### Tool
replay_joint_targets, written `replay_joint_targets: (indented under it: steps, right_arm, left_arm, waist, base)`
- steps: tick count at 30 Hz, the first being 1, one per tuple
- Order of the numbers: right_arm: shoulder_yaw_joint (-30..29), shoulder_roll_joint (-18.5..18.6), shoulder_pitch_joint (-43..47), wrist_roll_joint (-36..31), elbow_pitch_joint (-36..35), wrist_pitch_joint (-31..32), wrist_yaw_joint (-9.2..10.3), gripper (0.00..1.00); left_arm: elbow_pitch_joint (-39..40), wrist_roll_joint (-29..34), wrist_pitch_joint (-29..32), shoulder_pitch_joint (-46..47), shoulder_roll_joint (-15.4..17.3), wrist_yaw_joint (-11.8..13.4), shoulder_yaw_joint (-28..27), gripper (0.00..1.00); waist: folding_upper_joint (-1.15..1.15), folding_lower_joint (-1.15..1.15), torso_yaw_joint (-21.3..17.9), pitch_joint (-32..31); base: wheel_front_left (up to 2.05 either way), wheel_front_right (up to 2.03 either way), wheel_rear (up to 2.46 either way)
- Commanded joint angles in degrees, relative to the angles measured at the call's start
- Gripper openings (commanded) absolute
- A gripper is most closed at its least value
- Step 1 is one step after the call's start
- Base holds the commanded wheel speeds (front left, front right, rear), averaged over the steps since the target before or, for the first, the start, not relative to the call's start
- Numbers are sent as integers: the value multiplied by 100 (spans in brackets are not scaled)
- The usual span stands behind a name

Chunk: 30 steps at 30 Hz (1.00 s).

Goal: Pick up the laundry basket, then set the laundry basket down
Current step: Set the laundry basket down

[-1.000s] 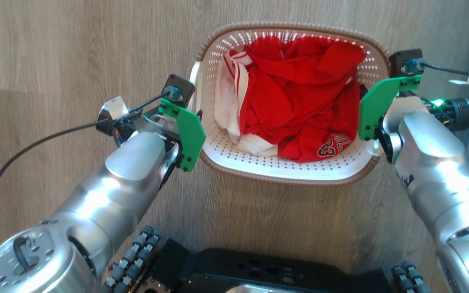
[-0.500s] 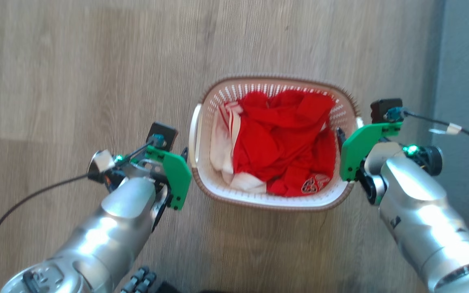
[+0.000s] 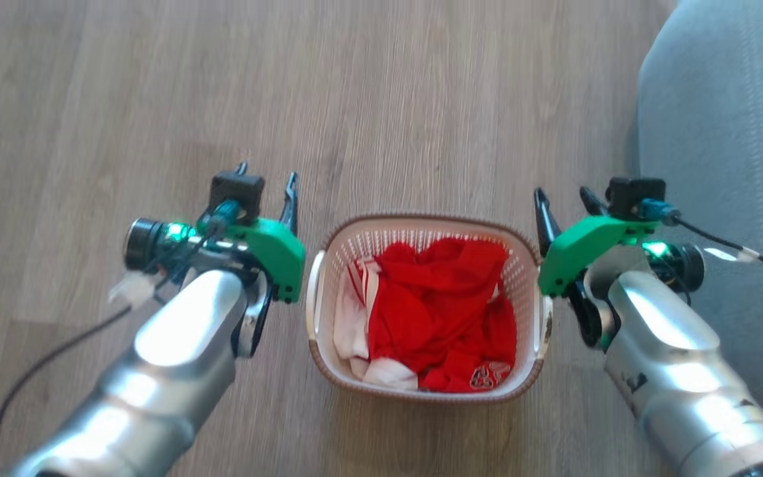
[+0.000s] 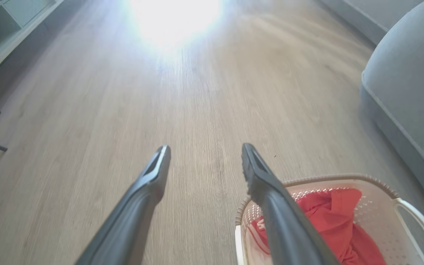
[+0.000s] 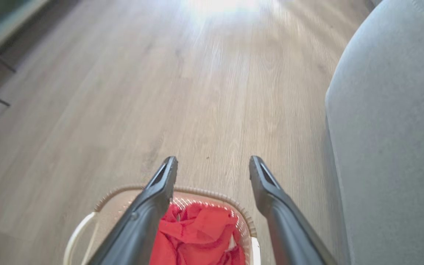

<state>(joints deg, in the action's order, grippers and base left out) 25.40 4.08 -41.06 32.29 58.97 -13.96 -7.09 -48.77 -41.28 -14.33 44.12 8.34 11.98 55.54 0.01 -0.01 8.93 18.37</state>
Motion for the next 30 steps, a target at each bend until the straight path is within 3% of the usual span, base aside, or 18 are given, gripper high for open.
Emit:
replay_joint_targets:
  steps: [1,6,8,10,11,12,18,21,30]
  right_arm:
    - [-187,-100,168,-115,-632,-96,-40,100]
    - [-1181,-96,880,-602,-2359,-102,-40,100]
    - [-1312,-102,1041,-687,-2643,-102,-40,100]
    - [-1497,-111,1320,-817,-3143,-102,-40,100]
    - [-1562,-116,1553,-832,-3518,-103,-40,100]
    - [-1562,-116,1553,-832,-3518,-103,-40,100]
    - [-1536,-119,2146,-759,-4321,-103,-40,100]
    - [-1487,-119,2379,-828,-4473,-103,-40,100]
    - [-1379,-120,3053,-849,-4538,-104,-40,100]
  left_arm:
    - [641,443,-65,-300,326,141,-613,100]
    - [2206,1467,-66,-1120,448,33,-1919,100]
    - [2457,1647,-66,-1287,431,-11,-2147,100]
    - [2919,1962,-66,-1594,365,-130,-2584,100]
    - [3334,2231,-66,-1862,263,-307,-2961,100]
    - [3334,2231,-66,-1862,263,-307,-2961,100]
    - [4248,2753,-66,-2709,-245,-1004,-4092,100]
    - [4341,2894,-66,-3031,-386,-1299,-4338,100]
    - [4078,3027,-66,-3703,-535,-1697,-4601,100]
  waist:
    - [-1,1,-20,-370]
    - [-1,1,-37,-695]
    - [-1,1,-40,-754]
    - [-1,1,-45,-858]
    - [-1,1,-49,-947]
    - [-1,1,-49,-947]
    - [-1,1,-90,-1244]
    - [-1,1,-122,-1363]
    - [-1,1,-212,-1624]
  base:
    - [0,0,0]
    - [0,0,0]
    - [0,0,0]
    - [0,0,0]
    - [0,0,0]
    - [0,0,0]
    - [0,0,0]
    - [0,0,0]
    - [0,0,0]
